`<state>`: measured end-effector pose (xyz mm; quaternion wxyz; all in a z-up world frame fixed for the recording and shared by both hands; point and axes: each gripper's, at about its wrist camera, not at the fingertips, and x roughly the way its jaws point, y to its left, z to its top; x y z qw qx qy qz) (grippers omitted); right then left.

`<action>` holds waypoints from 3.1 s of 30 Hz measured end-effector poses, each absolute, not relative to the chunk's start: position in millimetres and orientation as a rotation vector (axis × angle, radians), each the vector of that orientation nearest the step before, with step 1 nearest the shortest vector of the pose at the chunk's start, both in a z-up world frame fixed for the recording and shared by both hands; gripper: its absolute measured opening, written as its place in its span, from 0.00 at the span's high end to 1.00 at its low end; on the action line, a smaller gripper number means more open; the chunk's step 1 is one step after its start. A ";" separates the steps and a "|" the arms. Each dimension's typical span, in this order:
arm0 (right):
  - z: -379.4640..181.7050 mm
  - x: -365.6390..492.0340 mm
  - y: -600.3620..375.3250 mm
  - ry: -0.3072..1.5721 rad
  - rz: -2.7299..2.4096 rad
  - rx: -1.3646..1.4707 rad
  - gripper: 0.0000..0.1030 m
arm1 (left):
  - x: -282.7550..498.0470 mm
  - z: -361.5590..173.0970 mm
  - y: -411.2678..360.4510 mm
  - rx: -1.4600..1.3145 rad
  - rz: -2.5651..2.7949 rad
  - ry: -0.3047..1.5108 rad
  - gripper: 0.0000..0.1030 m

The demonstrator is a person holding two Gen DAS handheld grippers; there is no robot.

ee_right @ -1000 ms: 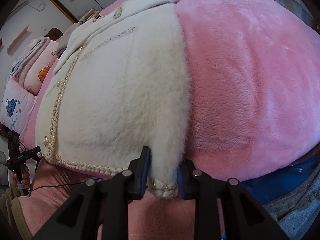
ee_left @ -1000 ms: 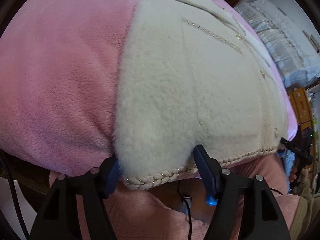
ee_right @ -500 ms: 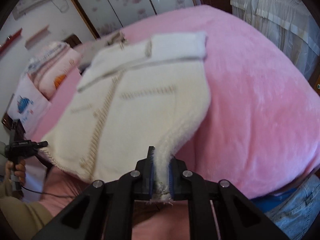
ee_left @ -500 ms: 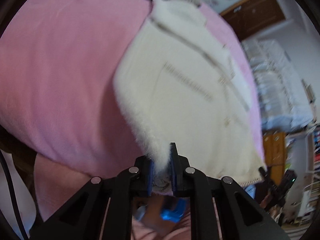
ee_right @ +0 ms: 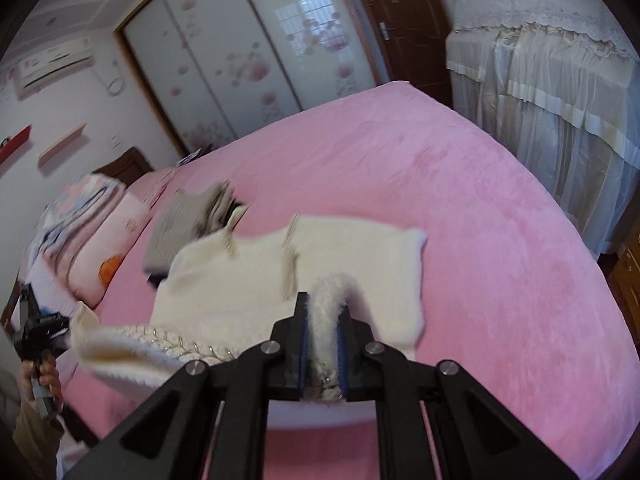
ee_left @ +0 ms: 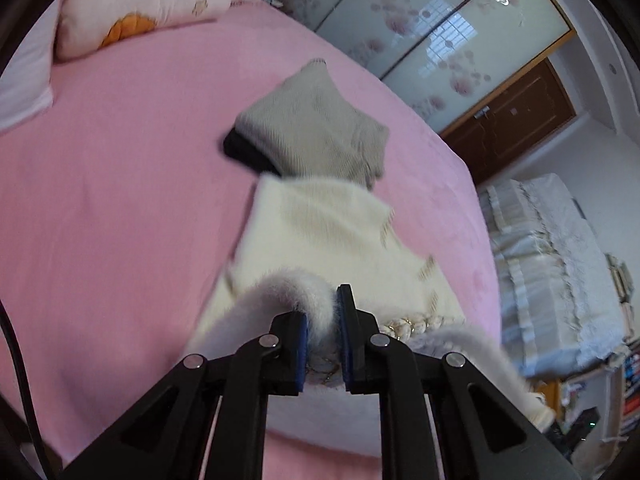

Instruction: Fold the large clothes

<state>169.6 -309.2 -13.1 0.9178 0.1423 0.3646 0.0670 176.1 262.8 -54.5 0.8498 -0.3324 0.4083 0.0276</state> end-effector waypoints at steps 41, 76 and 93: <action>-156.8 366.2 -302.6 0.964 0.055 0.154 0.39 | 353.9 -154.1 232.5 0.050 -0.076 0.937 0.16; -106.2 397.0 -289.6 0.730 -0.076 0.091 0.93 | 401.1 -111.3 200.5 0.041 0.236 0.795 0.94; -180.3 440.6 -282.0 0.906 -0.178 -0.014 0.81 | 427.9 -180.7 200.2 0.074 0.320 0.777 0.71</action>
